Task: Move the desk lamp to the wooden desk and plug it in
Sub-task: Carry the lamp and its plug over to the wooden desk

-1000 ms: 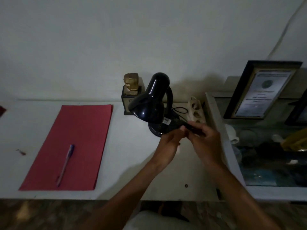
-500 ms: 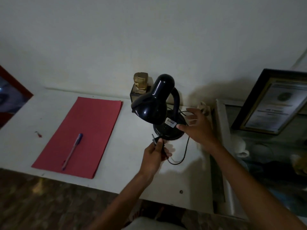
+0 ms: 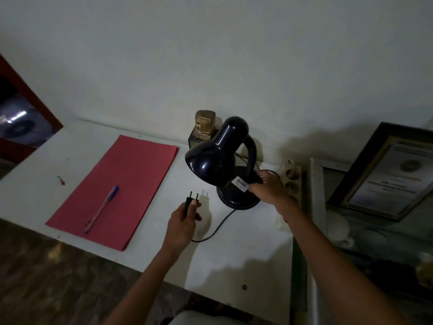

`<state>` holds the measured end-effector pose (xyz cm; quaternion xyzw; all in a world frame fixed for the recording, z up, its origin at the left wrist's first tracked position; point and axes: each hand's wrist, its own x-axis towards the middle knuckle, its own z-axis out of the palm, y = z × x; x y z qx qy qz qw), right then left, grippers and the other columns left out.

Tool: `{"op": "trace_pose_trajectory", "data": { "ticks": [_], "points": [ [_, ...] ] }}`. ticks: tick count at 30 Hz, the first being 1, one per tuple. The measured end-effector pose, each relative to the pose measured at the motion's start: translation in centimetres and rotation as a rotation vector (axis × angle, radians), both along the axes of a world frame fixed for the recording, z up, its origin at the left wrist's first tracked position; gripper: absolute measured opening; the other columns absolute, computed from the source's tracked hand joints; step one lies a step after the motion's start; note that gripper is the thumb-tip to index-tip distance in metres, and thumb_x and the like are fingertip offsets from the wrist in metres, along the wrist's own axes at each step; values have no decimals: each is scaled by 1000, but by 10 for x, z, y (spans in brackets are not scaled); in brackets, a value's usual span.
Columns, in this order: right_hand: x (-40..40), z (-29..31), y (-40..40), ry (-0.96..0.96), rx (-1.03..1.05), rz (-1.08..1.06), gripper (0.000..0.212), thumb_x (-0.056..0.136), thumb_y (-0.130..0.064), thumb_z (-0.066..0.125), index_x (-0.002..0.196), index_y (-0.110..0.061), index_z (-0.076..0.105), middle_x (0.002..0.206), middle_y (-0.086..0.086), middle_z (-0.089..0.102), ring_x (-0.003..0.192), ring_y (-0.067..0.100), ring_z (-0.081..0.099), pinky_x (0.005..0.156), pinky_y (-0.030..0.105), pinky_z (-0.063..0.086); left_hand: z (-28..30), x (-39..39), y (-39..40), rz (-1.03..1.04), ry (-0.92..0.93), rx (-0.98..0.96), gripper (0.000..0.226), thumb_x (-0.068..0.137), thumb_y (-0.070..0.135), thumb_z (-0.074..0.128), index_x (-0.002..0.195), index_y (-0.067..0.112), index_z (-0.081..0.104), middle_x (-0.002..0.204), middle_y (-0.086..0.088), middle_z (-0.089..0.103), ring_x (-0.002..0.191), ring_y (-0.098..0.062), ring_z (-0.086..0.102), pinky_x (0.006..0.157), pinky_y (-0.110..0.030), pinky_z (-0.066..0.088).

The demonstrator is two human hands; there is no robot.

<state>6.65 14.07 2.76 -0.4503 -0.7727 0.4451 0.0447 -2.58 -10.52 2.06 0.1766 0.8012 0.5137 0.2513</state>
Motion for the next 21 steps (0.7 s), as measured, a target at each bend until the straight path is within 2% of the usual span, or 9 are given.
{"op": "trace_pose_trajectory", "data": {
  "ticks": [3, 5, 6, 8, 10, 12, 15, 18, 21],
  "points": [
    [5, -4, 0, 32, -68, -40, 30, 87, -10, 52, 110, -14, 71, 111, 13, 71, 111, 37, 65, 91, 46, 57, 1, -16, -8, 3, 146, -51, 36, 104, 45, 38, 109, 23, 66, 81, 2, 69, 69, -12, 63, 61, -27, 45],
    [12, -6, -12, 67, -50, -32, 43, 76, -12, 61, 118, -22, 66, 109, 2, 70, 112, 30, 66, 86, 37, 55, 1, -29, -15, 27, 218, -71, 34, 104, 43, 38, 108, 22, 65, 79, 3, 68, 68, -8, 62, 56, -23, 42],
    [13, -8, -19, 97, -34, -20, 54, 67, -16, 69, 120, -26, 64, 109, -3, 70, 113, 26, 67, 87, 33, 55, 1, -35, -17, 37, 242, -65, 34, 104, 42, 39, 108, 21, 65, 78, 3, 68, 68, -7, 62, 57, -23, 42],
    [10, -12, -31, 99, 42, -3, 82, 50, -30, 83, 128, -30, 57, 125, -3, 67, 124, 24, 62, 102, 40, 53, 0, -45, -19, 51, 259, -27, 32, 105, 39, 38, 106, 21, 65, 78, 0, 66, 72, -10, 62, 61, -27, 43],
    [4, -16, -41, -3, 111, 19, 121, 42, -45, 91, 149, -31, 36, 154, 4, 43, 145, 30, 38, 119, 46, 36, 0, -49, -17, 51, 252, -2, 31, 106, 38, 38, 106, 22, 65, 79, -2, 67, 75, -12, 63, 63, -30, 45],
    [-1, -24, -50, -45, 137, 0, 147, 41, -53, 95, 160, -30, 13, 166, 7, 17, 154, 33, 15, 126, 48, 23, 0, -49, -15, 40, 227, 0, 31, 106, 39, 39, 108, 22, 66, 82, -2, 69, 79, -16, 65, 68, -35, 49],
    [-6, -36, -59, 24, 245, -82, 157, 33, -64, 95, 162, -24, 14, 166, 10, 20, 154, 34, 18, 123, 48, 28, 0, -45, -13, 21, 197, 1, 35, 105, 43, 39, 113, 22, 66, 87, 0, 71, 82, -19, 65, 74, -41, 52],
    [-9, -40, -62, 41, 323, -114, 161, 26, -84, 83, 160, -24, 17, 163, 10, 28, 151, 33, 27, 116, 50, 41, 3, -44, -11, 10, 148, 23, 37, 104, 48, 39, 114, 26, 67, 87, 3, 72, 74, -13, 61, 69, -35, 48],
    [-9, -43, -63, 61, 371, -125, 156, 26, -90, 75, 158, -28, 21, 158, 8, 33, 147, 31, 34, 106, 53, 50, 3, -41, -11, -21, 108, 15, 38, 102, 52, 40, 113, 29, 68, 86, 4, 73, 65, -6, 58, 66, -33, 47]
  ]
}}
